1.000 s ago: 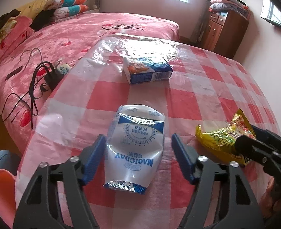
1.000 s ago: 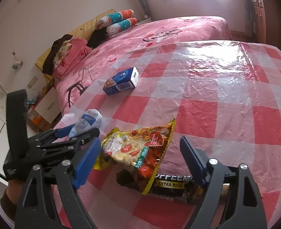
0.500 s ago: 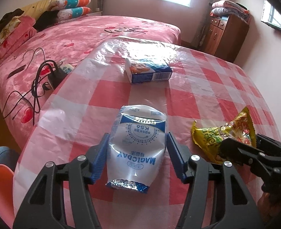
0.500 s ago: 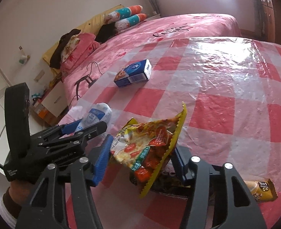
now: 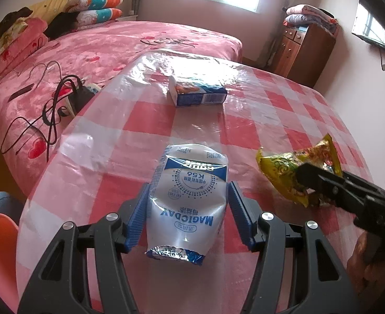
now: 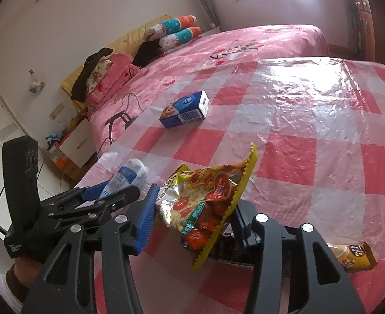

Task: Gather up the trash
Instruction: 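Close the left gripper on the white MAGICDAY pack while the right grips the yellow snack bag, then carry the white pack and yellow snack bag over to the pink bucket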

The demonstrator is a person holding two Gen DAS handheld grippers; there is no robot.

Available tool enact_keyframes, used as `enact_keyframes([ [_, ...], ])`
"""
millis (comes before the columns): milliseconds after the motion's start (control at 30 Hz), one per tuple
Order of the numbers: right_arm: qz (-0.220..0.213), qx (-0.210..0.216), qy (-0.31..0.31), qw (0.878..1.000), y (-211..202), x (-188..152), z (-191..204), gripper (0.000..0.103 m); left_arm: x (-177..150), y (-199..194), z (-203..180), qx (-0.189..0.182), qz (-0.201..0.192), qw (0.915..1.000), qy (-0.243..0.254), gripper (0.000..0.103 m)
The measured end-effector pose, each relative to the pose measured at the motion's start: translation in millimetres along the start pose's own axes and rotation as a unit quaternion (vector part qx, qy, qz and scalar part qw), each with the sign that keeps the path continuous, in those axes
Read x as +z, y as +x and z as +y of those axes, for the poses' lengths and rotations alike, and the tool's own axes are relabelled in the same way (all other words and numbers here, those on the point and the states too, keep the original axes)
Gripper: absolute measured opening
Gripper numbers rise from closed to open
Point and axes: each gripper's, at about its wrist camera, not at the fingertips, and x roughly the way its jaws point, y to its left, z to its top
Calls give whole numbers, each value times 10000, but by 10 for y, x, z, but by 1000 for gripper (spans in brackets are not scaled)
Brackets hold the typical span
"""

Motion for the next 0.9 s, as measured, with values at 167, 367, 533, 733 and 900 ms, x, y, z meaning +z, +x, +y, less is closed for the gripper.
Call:
enact_keyframes([
  [167,-115,-130,-163,9997,-52,-29,91,40,-62,-111,31,-54,-31,10000,-5,60],
  [367,-235,-320,-340,9986,-103,-82,194,34,-145,-290,73,-133,-98,9999,-40,60],
  [533,-319,-390,-323,9982,-173,-142,236,32,-229,-446,136,-190,-149,9997,-66,60],
  [733,-405,-349,-310,9981,-271,-167,331,32,-313,-627,241,-253,-228,9993,-153,60],
  [900,-418,-272,-350,9981,-324,-170,460,32,-378,-775,349,-299,-313,9987,-255,60],
])
